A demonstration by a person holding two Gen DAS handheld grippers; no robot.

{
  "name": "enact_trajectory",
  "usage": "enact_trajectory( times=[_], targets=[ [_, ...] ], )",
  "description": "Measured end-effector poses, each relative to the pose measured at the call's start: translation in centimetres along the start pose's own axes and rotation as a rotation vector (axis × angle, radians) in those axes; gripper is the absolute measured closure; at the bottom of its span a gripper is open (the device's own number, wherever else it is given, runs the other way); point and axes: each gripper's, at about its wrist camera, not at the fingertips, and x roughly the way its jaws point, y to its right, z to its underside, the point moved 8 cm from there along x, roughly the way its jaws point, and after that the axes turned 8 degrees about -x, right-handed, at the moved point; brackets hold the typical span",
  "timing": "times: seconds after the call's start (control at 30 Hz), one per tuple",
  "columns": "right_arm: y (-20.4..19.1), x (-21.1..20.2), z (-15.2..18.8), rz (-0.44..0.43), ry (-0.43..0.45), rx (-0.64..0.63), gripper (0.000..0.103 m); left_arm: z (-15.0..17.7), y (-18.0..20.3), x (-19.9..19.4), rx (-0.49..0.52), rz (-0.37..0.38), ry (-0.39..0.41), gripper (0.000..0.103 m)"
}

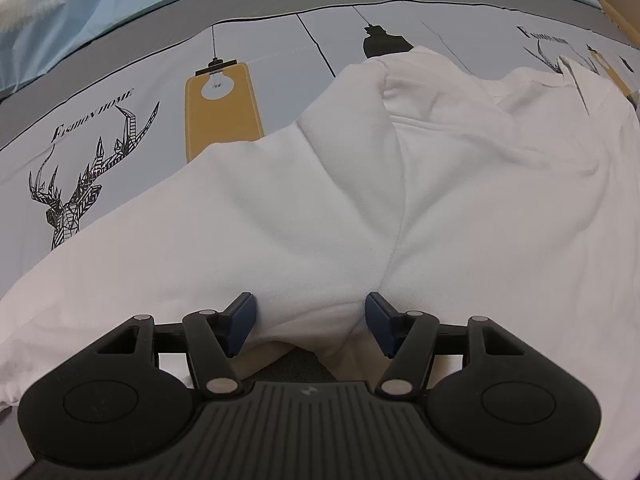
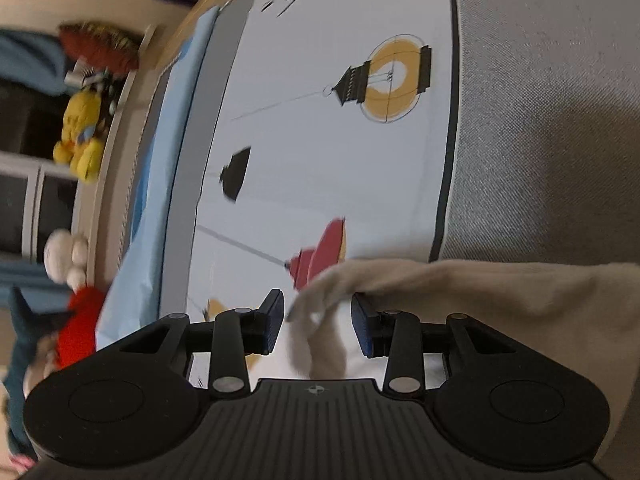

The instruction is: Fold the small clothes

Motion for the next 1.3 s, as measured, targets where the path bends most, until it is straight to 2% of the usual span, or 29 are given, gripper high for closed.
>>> enact_trajectory(
  times=[0.1,0.17,0.23,0.3,0.4,0.47,0.5,0.57,0.67,0.73,0.8,0.9,1.0,1.03,1.1,1.13,1.17,1.3],
  targets=[
    [-0.1,0.4,-0.6,0.003,0.021,0.003,0.068,0.0,0.1,0.0,0.006,-0.003,-0.002,0.034],
    [-0.4,0.4,-1.0,0.025,0.048,-0.046,0.100,-0.1,0.1,0.0,0.009,-0.004,-0.001,0.034],
    [-1.1,0.0,-1.5,0.020,0.073,-0.101,0.100,-0.1,0.1,0.0,0.013,-0.004,-0.001,0.034],
    [-3.6,-1.7,-2.1,-0.024,0.128,-0.195,0.100,-0.1,0.1,0.0,0.012,-0.004,0.000,0.034],
    [-9.7,-8.1,-3.0,-0.155,0.329,-0.409,0.103,-0.1,0.0,0.0,0.010,-0.002,-0.002,0.034],
    [-11.4,-12.5,-3.3,-0.207,0.459,-0.473,0.103,-0.2,0.0,0.0,0.014,-0.005,-0.004,0.033],
    [-11.2,-14.0,-3.3,-0.183,0.501,-0.478,0.103,-0.2,0.0,0.0,0.016,-0.007,-0.005,0.032],
    [-9.4,-15.0,-3.6,-0.083,0.528,-0.461,0.103,-0.2,0.1,0.0,0.019,-0.012,-0.005,0.032],
    [-4.8,-13.4,-4.5,0.147,0.470,-0.424,0.103,-0.2,0.2,-0.1,0.026,-0.024,0.001,0.032],
    [-1.4,-11.3,-4.9,0.232,0.376,-0.372,0.102,-0.1,0.2,-0.1,0.030,-0.029,0.005,0.032],
    [0.9,-10.0,-5.3,0.224,0.323,-0.322,0.099,-0.1,0.1,-0.1,0.025,-0.028,0.006,0.032],
    [2.4,-8.4,-5.9,0.202,0.266,-0.324,0.098,-0.1,0.1,-0.1,0.025,-0.032,0.003,0.031],
    [3.6,-7.1,-6.4,0.223,0.265,-0.317,0.098,-0.2,0.1,0.0,0.027,-0.036,0.002,0.030],
    [3.9,-7.4,-6.8,0.229,0.274,-0.316,0.095,-0.2,0.1,0.0,0.028,-0.037,0.003,0.029],
    [4.2,-7.4,-7.4,0.243,0.304,-0.310,0.078,-0.2,0.1,0.0,0.031,-0.036,0.004,0.029],
    [4.6,-7.6,-7.8,0.248,0.319,-0.300,0.063,-0.2,0.1,0.0,0.031,-0.034,0.004,0.028],
    [5.0,-7.6,-8.1,0.248,0.328,-0.293,0.056,-0.2,0.0,0.1,0.028,-0.031,0.004,0.027],
    [6.0,-5.9,-8.0,0.194,0.254,-0.300,0.058,-0.3,-0.1,0.2,0.025,-0.026,0.002,0.026]
  ],
)
